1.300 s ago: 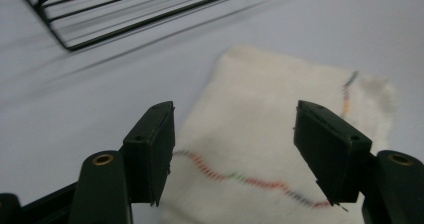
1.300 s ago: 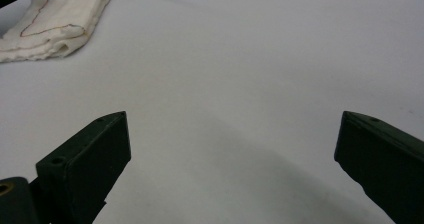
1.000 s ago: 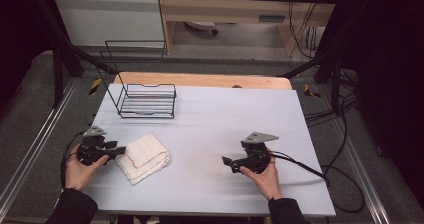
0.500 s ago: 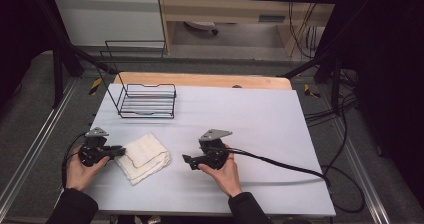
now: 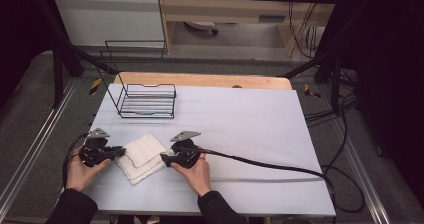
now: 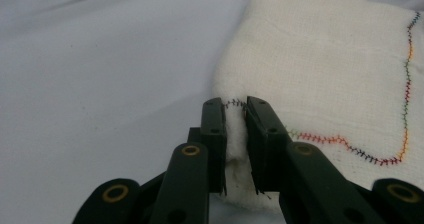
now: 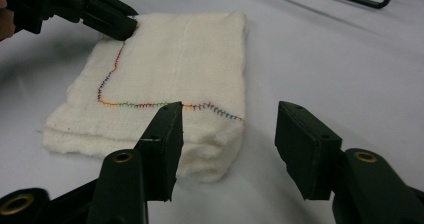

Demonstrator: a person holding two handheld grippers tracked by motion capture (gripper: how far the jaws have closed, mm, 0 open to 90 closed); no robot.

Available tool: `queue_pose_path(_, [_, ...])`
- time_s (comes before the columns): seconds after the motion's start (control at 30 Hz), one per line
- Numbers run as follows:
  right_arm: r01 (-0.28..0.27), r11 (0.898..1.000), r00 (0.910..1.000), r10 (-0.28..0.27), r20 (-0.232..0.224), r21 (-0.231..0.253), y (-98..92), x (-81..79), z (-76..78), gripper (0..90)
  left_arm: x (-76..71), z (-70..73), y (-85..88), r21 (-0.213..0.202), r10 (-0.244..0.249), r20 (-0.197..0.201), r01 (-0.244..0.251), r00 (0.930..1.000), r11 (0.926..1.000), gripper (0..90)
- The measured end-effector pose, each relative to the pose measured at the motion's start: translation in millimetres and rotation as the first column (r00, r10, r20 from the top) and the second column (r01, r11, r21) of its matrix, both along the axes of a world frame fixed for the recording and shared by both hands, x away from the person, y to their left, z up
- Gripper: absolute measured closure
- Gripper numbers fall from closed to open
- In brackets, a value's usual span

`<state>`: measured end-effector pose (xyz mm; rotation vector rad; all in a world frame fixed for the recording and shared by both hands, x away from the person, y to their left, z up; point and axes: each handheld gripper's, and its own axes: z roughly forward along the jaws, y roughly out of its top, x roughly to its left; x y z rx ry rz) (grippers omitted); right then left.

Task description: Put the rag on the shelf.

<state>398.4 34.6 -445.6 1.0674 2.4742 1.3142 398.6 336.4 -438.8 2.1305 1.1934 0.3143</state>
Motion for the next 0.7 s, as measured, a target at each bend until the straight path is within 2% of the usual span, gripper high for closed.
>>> queue_pose_path(0.07, [0.001,1.0,1.0,-0.001,-0.006,-0.005,3.9,-1.6,-3.0,54.9,-0.4,0.2,-0.5,0.001,0.002,0.001,-0.002,1.0,1.0,78.9])
queue_pose_path(0.1, [0.001,1.0,1.0,-0.001,-0.006,-0.005,3.9,-1.6,-3.0,54.9,-0.8,0.3,-0.9,0.002,0.004,0.003,-0.004,1.0,1.0,78.9])
queue_pose_path(0.27, [0.012,1.0,0.9986,-0.014,-0.051,-0.028,5.7,-3.1,-9.3,67.2,-1.4,1.3,-0.8,-0.004,0.021,-0.003,-0.021,0.9998,0.9998,80.3])
queue_pose_path(0.4, [0.016,1.0,0.9985,-0.017,-0.051,-0.021,5.0,-3.5,-7.8,82.4,-3.0,3.6,0.7,-0.015,0.029,-0.018,-0.029,0.9994,0.9995,81.2])
queue_pose_path(0.6, [0.001,1.0,0.9981,-0.002,-0.061,-0.011,2.2,3.3,0.1,85.3,-18.1,11.3,3.9,-0.047,0.042,-0.029,-0.044,0.9987,0.998,81.8])
queue_pose_path(0.63, [-0.003,1.0,0.9986,0.002,-0.053,-0.003,0.6,10.1,5.2,85.6,-22.1,12.4,3.3,-0.054,0.041,-0.035,-0.043,0.9985,0.9976,81.8])
queue_pose_path(0.7, [-0.008,1.0,0.9991,0.008,-0.041,-0.003,-0.2,13.4,6.6,85.6,-27.0,13.2,0.9,-0.066,0.039,-0.042,-0.042,0.9984,0.9969,81.8])
